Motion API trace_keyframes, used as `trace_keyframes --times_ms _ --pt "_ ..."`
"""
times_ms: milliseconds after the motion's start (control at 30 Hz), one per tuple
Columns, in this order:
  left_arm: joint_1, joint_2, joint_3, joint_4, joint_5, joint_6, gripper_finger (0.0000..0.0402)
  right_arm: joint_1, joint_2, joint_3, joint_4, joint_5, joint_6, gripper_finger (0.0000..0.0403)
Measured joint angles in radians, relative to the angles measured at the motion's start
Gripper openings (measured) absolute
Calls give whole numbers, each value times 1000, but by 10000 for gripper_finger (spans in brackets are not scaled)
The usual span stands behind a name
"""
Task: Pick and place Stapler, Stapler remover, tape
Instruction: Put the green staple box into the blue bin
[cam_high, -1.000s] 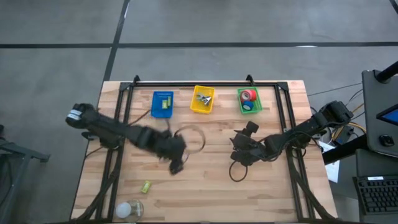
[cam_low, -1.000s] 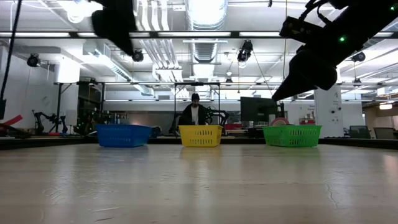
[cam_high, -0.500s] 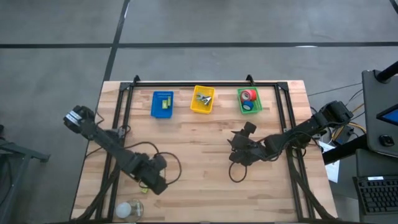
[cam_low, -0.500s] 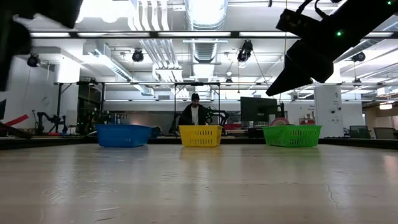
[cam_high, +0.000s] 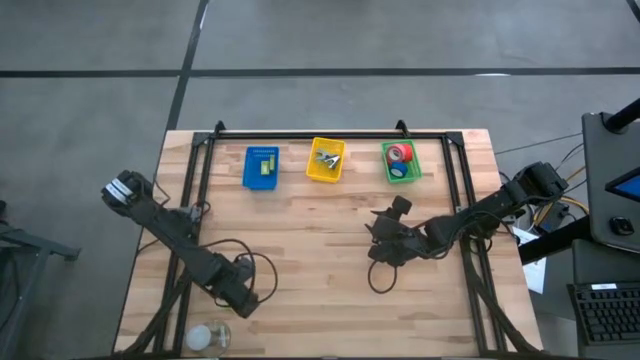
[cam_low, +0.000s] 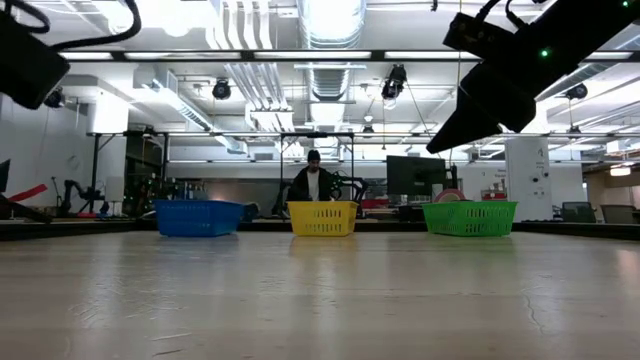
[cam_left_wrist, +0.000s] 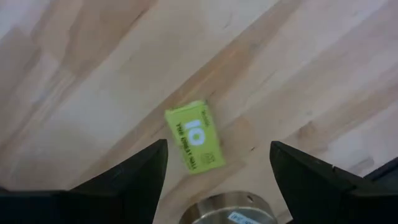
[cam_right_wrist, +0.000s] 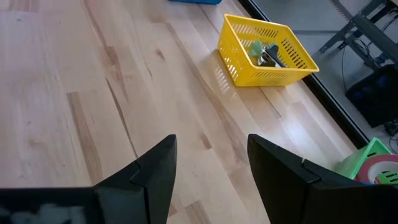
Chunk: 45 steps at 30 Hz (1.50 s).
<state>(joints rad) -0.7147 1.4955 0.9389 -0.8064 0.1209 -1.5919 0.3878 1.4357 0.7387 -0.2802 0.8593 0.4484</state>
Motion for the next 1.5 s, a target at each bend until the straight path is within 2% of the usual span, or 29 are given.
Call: trace_keyframes --times_ms 100,233,500,633,800,933,1267,1367,1500 --pt "-4 12 -11 -21 40 -4 285 0 0 0 2 0 0 192" --pt "-15 21 -11 -55 43 -14 285 0 0 0 3 -3 -6 192" --pt "-16 110 -12 64 30 33 284 0 0 0 9 -4 -6 192" --pt "-16 164 -11 27 102 44 284 0 0 0 11 -5 -4 192" --pt "-16 192 -7 45 118 91 281 0 0 0 26 -6 -4 192" --pt "-16 184 -10 55 114 97 251 0 0 0 29 -7 -6 192" --pt "8 180 -11 50 87 189 127 0 0 0 33 -7 -5 192" --pt "27 179 -10 49 54 236 109 0 0 0 33 -7 -4 192" --pt "68 179 -9 27 6 300 117 0 0 0 35 -7 -4 192"
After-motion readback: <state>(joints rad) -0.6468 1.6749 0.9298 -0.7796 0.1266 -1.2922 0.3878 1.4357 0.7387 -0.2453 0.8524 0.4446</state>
